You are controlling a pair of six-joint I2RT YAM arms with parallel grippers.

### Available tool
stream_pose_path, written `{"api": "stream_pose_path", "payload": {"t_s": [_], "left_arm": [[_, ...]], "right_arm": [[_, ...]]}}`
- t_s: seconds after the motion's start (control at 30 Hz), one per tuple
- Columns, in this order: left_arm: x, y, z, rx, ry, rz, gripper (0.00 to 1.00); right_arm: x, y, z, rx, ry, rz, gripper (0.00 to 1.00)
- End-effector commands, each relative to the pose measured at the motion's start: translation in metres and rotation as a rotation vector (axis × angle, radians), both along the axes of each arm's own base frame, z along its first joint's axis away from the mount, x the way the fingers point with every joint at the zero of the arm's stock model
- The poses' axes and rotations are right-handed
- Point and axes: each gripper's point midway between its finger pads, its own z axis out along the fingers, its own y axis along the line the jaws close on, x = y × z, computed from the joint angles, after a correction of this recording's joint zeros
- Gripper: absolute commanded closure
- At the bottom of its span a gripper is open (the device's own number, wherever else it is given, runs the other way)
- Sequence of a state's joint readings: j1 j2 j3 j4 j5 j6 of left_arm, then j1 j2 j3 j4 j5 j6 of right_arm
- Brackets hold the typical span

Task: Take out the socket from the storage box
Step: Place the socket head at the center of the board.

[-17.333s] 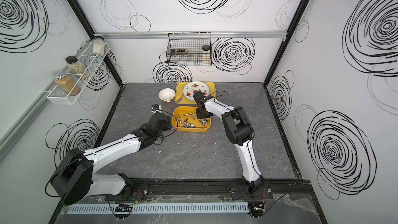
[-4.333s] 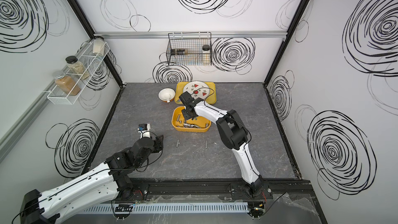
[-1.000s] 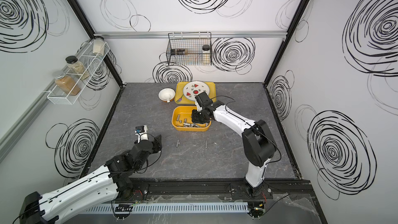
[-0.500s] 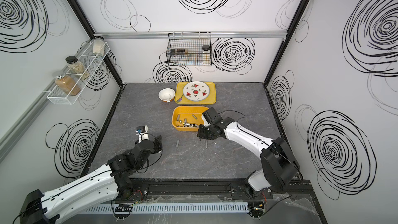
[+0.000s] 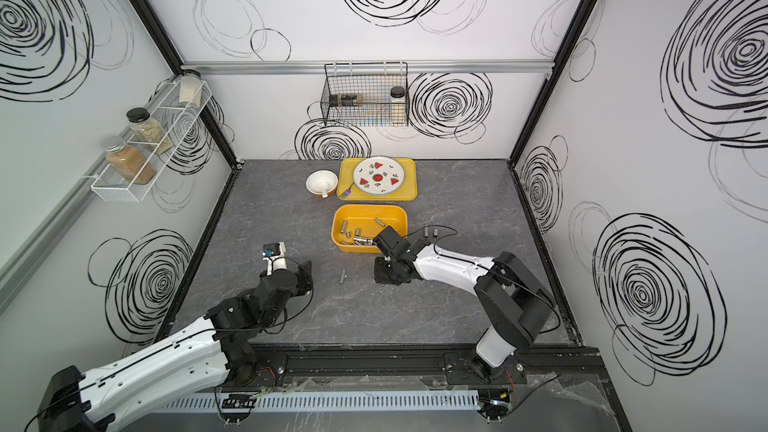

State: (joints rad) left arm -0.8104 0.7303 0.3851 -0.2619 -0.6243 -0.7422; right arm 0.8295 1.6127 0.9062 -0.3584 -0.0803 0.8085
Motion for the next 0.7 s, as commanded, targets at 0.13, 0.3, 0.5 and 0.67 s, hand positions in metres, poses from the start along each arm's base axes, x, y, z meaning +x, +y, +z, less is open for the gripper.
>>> {"api": "stream_pose_path", "payload": {"t_s": [0.13, 0.3, 0.5, 0.67], "left_arm": [[0.004, 0.003, 0.004, -0.002, -0.014, 0.025, 0.18], [0.005, 0.001, 0.001, 0.014, -0.001, 0.026, 0.19], [0.006, 0.000, -0.002, 0.026, 0.012, 0.025, 0.18], [0.006, 0.000, -0.001, 0.025, 0.013, 0.024, 0.19]], "right_arm": [[0.014, -0.016, -0.016, -0.094, -0.073, -0.091, 0.91], [0.017, -0.016, -0.023, -0.132, -0.064, -0.080, 0.91], [0.019, -0.017, -0.025, -0.144, -0.067, -0.083, 0.91], [0.017, -0.017, -0.029, -0.149, -0.054, -0.077, 0.86]]}}
